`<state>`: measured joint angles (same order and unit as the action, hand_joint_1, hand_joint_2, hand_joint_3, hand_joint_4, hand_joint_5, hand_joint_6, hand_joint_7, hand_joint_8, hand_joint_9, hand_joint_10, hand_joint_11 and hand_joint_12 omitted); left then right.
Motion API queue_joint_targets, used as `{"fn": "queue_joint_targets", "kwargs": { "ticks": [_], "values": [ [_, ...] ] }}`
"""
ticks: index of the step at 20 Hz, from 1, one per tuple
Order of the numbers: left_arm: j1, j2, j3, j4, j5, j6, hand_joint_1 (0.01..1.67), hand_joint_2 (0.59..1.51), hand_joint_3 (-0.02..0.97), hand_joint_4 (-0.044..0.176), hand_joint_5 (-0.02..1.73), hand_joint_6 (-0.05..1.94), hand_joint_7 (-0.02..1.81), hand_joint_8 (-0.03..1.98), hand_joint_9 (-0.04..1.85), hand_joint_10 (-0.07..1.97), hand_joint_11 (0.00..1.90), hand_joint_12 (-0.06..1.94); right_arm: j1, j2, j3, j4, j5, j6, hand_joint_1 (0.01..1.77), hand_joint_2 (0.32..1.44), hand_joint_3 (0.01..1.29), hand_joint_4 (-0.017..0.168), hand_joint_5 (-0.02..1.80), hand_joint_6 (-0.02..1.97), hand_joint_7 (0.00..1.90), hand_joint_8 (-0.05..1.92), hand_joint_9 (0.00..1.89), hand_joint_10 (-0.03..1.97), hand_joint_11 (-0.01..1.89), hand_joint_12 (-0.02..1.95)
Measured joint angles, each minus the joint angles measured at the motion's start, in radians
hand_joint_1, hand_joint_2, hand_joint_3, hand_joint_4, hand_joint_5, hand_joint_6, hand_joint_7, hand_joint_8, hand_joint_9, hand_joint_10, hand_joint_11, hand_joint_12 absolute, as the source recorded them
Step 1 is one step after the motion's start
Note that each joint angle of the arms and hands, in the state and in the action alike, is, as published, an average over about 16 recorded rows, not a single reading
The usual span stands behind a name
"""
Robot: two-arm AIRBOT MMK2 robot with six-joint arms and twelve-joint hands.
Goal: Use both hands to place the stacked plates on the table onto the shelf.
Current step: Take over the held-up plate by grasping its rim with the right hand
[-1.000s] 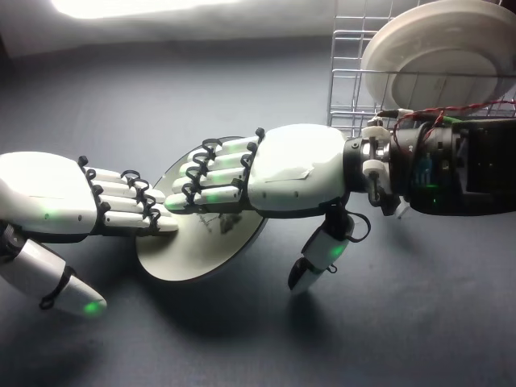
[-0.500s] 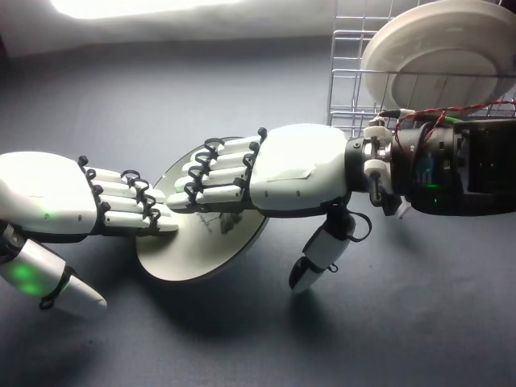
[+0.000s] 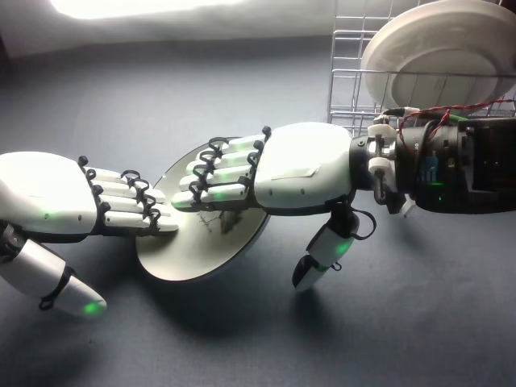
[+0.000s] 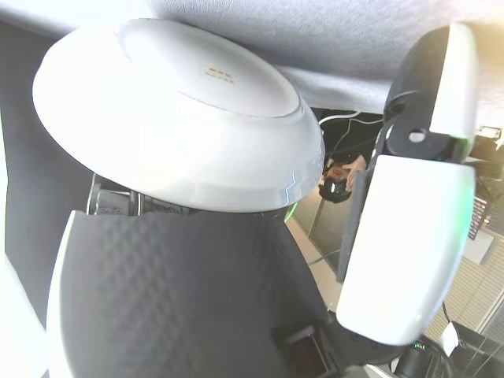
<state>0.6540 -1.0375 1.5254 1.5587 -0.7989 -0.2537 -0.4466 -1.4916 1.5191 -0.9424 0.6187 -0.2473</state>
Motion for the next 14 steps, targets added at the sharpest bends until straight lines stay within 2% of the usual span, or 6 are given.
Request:
{"fn": "queue_joint_targets", "kwargs": {
  "ticks": [6, 9, 14],
  "values": [
    [0.0, 0.0, 0.001, -0.002, -0.002, 0.0, 0.01, 1.174, 0.02, -0.009, -0.02, -0.04, 0.0, -0.01, -0.03, -0.04, 0.03, 0.03, 0.009, 0.001, 0.008, 0.002, 0.002, -0.001, 1.14, 0.79, 0.01, 0.001, 0.24, 0.02, 0.25, 0.01, 0.25, 0.03, 0.07, 0.69],
    [0.0, 0.0, 0.002, -0.003, -0.003, -0.001, 0.01, 1.174, 0.02, -0.009, -0.02, -0.04, 0.0, -0.01, -0.03, -0.04, 0.03, 0.03, 0.015, 0.0, 0.011, 0.006, 0.008, -0.002, 1.22, 0.83, 0.01, 0.001, 0.41, 0.04, 0.42, 0.03, 0.42, 0.08, 0.19, 0.89],
    [0.0, -0.001, 0.003, -0.004, -0.005, -0.002, 0.01, 1.175, 0.019, -0.01, -0.02, -0.03, 0.0, -0.01, -0.03, -0.05, 0.03, 0.02, 0.025, -0.001, 0.015, 0.011, 0.023, -0.004, 1.32, 0.88, 0.01, 0.001, 0.7, 0.23, 0.74, 0.12, 0.73, 0.29, 0.45, 1.19]
  ]
}}
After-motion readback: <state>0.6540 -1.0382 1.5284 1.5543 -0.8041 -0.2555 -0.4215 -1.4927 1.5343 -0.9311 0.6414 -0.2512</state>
